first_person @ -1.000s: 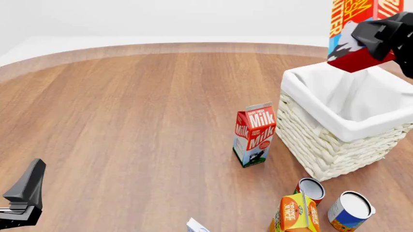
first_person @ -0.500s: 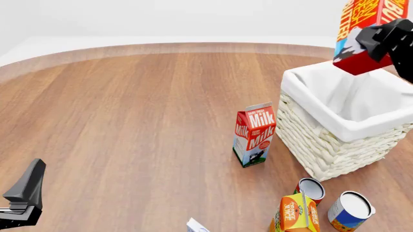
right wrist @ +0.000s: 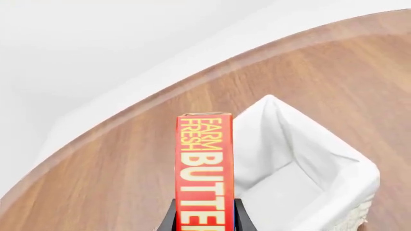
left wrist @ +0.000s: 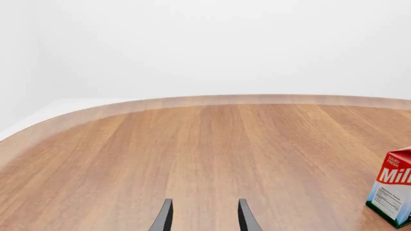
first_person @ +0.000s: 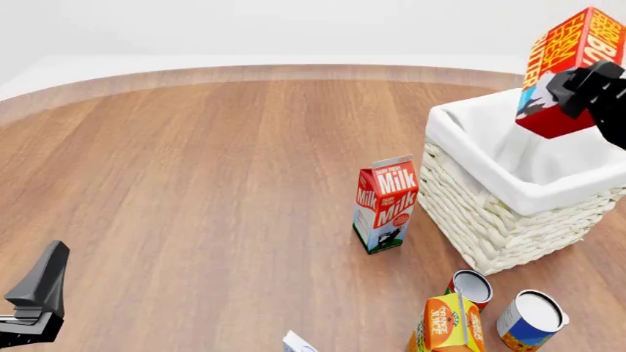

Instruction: Pick up the cream cheese box and the butter, and put them in the basket.

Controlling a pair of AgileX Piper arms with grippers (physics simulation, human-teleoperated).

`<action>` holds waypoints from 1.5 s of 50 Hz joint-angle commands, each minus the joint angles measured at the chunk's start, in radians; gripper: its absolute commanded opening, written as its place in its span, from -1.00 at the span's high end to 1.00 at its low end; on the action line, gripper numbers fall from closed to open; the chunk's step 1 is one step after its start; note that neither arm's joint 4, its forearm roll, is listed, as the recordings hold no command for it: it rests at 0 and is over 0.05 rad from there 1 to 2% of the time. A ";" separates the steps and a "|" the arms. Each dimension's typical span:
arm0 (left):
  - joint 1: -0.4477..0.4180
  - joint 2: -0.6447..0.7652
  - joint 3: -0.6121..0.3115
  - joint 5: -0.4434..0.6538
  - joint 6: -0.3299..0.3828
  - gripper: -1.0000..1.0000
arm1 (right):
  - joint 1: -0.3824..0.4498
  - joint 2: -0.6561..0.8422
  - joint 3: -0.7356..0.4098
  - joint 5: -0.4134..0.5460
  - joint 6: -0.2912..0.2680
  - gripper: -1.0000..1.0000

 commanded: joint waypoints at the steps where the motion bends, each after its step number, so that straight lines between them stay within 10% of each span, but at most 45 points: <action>1: 0.000 0.000 0.000 0.000 0.000 -1.00 | -0.021 0.034 0.028 -0.054 0.019 1.00; 75: 0.000 0.000 0.000 0.000 0.000 -1.00 | -0.016 0.093 0.089 -0.100 0.007 1.00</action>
